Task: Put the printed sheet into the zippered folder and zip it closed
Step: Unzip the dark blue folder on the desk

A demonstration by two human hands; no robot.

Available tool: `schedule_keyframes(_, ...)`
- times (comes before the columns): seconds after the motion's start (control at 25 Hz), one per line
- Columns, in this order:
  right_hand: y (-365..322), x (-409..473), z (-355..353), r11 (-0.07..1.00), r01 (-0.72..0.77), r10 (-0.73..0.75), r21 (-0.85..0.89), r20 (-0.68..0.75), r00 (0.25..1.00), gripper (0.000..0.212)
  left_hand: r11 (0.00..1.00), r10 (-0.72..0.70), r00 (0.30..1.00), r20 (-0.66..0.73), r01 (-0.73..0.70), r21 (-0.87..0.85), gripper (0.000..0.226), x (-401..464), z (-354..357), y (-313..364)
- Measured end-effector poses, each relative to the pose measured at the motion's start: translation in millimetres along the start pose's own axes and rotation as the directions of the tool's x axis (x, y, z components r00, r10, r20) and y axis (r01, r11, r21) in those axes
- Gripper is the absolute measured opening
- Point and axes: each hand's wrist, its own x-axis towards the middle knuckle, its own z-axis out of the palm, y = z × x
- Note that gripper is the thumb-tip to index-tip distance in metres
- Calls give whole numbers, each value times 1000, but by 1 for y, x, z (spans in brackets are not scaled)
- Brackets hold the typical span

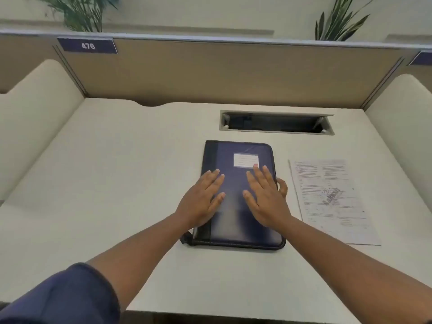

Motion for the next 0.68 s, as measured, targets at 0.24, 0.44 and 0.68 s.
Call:
schedule_keyframes(0.24, 16, -18, 33, 999, -31, 36, -38, 128, 991, 68, 994, -69, 996, 64, 63, 93, 57, -12, 33, -14)
schedule_keyframes(0.44, 29, -25, 46, 999, -31, 39, -40, 213, 976, 68, 992, -68, 993, 99, 57, 112, 56, -15, 44, -19)
schedule_keyframes(0.68, 39, -15, 42, 998, -41, 48, -39, 179, 983, 67, 980, -52, 995, 83, 35, 193, 59, -4, 38, -27)
